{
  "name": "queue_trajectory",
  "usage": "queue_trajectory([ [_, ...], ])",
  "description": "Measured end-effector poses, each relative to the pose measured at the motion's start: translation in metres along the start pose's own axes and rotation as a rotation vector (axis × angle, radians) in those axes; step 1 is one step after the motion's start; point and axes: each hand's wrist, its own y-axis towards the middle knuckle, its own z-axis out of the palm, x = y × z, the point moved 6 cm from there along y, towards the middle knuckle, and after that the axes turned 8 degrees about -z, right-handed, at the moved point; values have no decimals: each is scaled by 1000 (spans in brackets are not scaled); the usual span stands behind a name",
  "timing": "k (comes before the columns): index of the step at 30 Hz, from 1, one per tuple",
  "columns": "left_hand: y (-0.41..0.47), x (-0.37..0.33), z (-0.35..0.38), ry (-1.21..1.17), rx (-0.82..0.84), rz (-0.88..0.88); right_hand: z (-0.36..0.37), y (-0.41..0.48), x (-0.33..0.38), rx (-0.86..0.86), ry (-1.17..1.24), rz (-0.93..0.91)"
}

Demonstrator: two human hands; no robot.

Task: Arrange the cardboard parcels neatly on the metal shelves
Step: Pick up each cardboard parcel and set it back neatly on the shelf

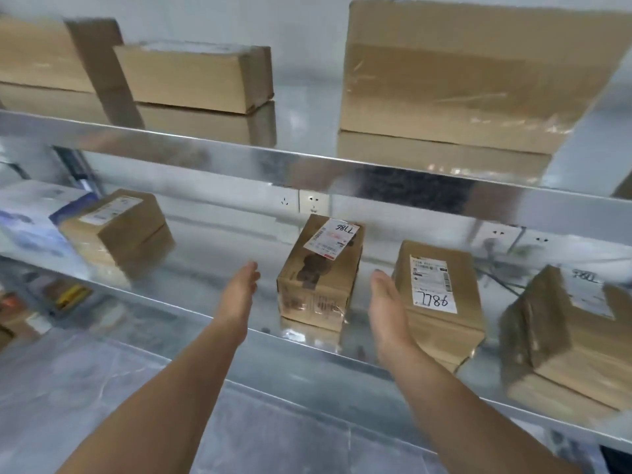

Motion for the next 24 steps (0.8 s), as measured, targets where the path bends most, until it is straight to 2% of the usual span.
queue_trajectory([
  [3,26,11,6,-42,36,33,7,24,-26,-29,19,-15],
  [9,63,31,24,-70,137,86,19,57,-83,-13,89,81],
  [15,65,49,49,-121,224,-40,26,54,-73,81,140,86],
  [18,63,46,56,-113,254,-19,30,47,-62,146,176,113],
  [21,65,25,57,18,248,50,33,54,-52,188,163,106],
  [24,67,8,57,171,247,14,36,68,-52,231,98,143],
])
